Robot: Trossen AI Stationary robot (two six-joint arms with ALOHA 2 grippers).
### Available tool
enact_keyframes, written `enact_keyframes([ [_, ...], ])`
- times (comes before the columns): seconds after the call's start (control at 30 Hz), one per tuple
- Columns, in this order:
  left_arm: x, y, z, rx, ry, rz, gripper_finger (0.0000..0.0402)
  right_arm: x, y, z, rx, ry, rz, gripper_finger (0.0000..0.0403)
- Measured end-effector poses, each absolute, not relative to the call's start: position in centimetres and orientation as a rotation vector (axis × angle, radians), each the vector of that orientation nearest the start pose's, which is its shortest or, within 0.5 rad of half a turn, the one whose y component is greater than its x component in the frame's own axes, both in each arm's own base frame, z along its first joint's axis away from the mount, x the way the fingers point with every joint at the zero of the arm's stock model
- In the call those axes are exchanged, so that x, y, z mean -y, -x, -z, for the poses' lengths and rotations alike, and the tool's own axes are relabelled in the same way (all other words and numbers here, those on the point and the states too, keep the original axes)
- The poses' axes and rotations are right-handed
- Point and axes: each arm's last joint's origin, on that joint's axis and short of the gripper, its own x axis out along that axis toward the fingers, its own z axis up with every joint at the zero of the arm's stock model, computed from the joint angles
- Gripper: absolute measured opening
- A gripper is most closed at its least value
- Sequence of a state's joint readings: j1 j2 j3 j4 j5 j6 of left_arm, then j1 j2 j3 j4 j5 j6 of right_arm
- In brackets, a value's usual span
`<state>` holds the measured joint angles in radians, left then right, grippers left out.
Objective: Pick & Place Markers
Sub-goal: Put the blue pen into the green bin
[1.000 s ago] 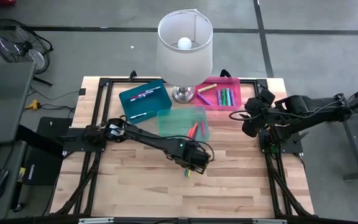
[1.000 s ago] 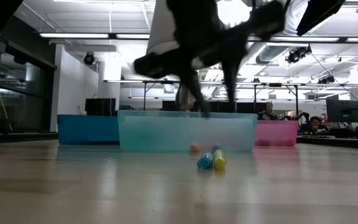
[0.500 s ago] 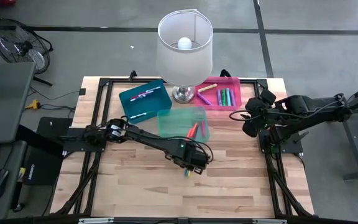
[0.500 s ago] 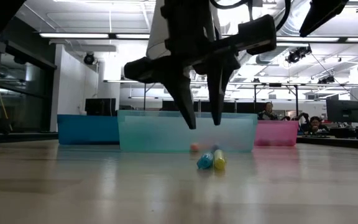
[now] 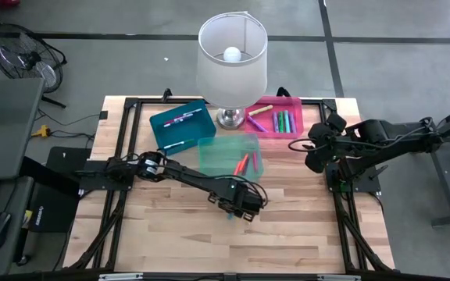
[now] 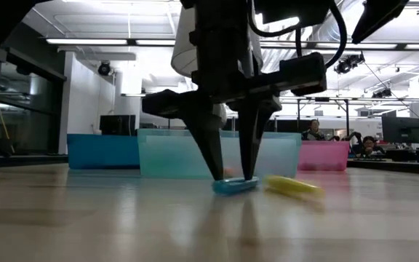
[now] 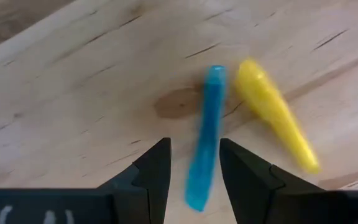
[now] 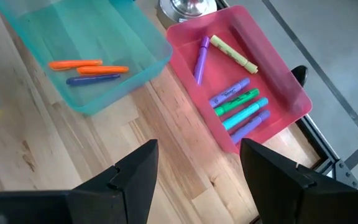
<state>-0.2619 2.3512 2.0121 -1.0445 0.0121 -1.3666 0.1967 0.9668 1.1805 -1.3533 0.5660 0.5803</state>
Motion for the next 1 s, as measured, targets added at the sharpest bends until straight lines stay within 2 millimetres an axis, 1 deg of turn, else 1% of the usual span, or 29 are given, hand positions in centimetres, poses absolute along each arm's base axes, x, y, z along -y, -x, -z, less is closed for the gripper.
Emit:
enact_keyframes([
  [0.37, 12.3, -45.7, -17.0, -1.278, 0.920, -0.723, 0.0135, -1.2, -13.6, -34.7, -0.928, -0.106, 0.596, 0.0216],
  [0.43, 12.3, -46.0, -16.1, -1.288, 0.920, -0.726, 0.0135, -1.2, -13.5, -34.8, -0.927, -0.108, 0.593, 0.0216],
  [0.5, 12.4, -46.0, -16.0, -1.306, 0.914, -0.723, 0.0135, -1.2, -13.3, -34.8, -0.923, -0.114, 0.587, 0.0216],
  [0.6, 12.4, -46.0, -15.9, -1.327, 0.905, -0.692, 0.0135, -1.1, -12.8, -35.0, -0.912, -0.128, 0.574, 0.0216],
  [0.7, 12.5, -46.1, -15.0, -1.342, 0.896, -0.703, 0.0135, -0.9, -12.1, -35.3, -0.888, -0.142, 0.565, 0.0216],
  [1.0, 12.5, -46.0, -14.8, -1.372, 0.811, -0.637, 0.0134, -0.5, -9.7, -36.2, -0.805, -0.184, 0.543, 0.0216],
])
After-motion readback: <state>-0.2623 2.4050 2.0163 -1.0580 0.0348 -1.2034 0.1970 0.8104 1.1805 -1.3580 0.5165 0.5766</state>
